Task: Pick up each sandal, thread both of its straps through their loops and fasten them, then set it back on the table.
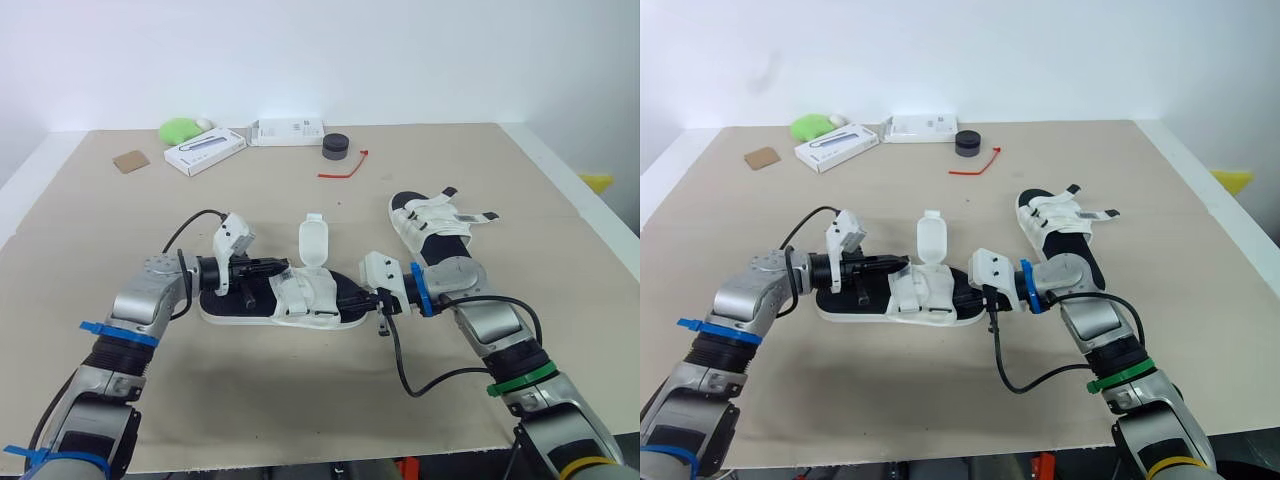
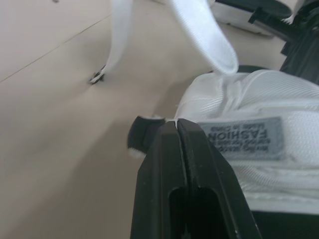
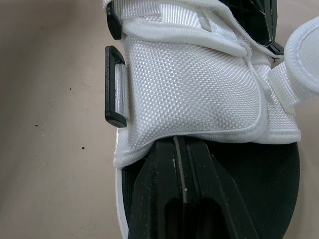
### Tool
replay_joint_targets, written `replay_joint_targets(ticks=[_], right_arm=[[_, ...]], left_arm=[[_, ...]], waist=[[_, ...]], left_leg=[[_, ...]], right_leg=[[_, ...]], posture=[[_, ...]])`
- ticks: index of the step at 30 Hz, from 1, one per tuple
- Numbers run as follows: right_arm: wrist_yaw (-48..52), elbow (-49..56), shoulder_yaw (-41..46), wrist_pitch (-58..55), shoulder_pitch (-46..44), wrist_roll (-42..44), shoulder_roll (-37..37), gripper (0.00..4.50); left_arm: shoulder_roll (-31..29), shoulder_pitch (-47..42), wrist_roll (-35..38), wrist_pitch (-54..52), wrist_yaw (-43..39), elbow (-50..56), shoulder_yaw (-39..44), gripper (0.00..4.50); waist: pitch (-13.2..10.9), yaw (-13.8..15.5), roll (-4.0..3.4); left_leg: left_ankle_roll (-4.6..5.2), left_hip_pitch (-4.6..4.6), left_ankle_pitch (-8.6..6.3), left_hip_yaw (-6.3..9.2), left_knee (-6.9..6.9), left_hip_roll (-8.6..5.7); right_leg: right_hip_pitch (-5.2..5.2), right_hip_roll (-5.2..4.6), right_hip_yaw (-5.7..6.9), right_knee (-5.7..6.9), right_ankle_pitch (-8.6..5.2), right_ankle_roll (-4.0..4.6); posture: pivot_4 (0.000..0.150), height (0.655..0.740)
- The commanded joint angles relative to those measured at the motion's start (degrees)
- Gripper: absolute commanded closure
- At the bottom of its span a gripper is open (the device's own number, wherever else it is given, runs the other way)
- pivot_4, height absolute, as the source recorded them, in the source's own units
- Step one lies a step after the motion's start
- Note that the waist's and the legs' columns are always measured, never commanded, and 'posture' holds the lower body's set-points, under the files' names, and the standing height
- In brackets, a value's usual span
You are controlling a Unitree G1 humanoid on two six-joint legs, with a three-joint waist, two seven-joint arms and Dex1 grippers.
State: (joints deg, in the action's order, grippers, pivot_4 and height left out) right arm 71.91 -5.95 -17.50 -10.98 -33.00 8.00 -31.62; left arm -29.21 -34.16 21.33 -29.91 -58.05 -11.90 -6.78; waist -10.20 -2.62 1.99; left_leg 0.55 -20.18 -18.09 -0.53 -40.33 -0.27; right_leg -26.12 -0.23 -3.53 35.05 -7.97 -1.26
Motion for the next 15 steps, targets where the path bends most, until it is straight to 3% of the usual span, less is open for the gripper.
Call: replay_joint_targets(ticks=[1, 5, 8, 15], right_arm=[[-0.07, 0.50, -0.14, 0.44, -0.37, -0.19, 0.14, 4.50], [-0.19, 0.45, -0.08, 0.53, -0.36, -0.26, 0.16, 4.50], [-0.16, 0.41, -0.10, 0.45, -0.43, -0.22, 0.19, 4.50], [-0.11, -0.09, -0.14, 0.72, -0.76, -0.31, 0.46, 4.50]], left_arm=[[0.30, -1.09, 0.67, -1.48, -0.41, -0.47, 1.00, 4.45], [1.18, -5.62, 11.07, -12.11, -1.08, 1.04, 8.35, 4.45], [1.10, -7.52, 14.40, -17.20, -0.79, 1.49, 10.09, 3.68], [3.16, -12.37, 17.90, -27.33, 1.24, -3.99, 10.51, 0.32]], waist=[[0.00, 0.00, 0.00], [-0.02, 0.00, 0.04], [-0.02, -0.05, 0.04], [-0.02, -0.06, 0.04]], left_leg=[[0.00, 0.00, 0.00, -0.01, 0.00, 0.00], [0.00, -0.03, 0.00, 0.00, 0.00, 0.01], [0.00, -0.05, 0.00, 0.03, -0.01, 0.00], [0.00, -0.03, 0.00, 0.03, -0.01, -0.01]], right_leg=[[0.00, 0.00, -0.01, 0.00, 0.00, 0.00], [-0.02, 0.00, 0.01, 0.00, 0.00, 0.00], [-0.04, 0.02, 0.03, 0.01, 0.00, 0.00], [-0.03, 0.01, 0.01, 0.02, 0.01, 0.00]], posture=[[0.150, 0.7400], [0.150, 0.7400], [0.150, 0.7400], [0.150, 0.7400]])
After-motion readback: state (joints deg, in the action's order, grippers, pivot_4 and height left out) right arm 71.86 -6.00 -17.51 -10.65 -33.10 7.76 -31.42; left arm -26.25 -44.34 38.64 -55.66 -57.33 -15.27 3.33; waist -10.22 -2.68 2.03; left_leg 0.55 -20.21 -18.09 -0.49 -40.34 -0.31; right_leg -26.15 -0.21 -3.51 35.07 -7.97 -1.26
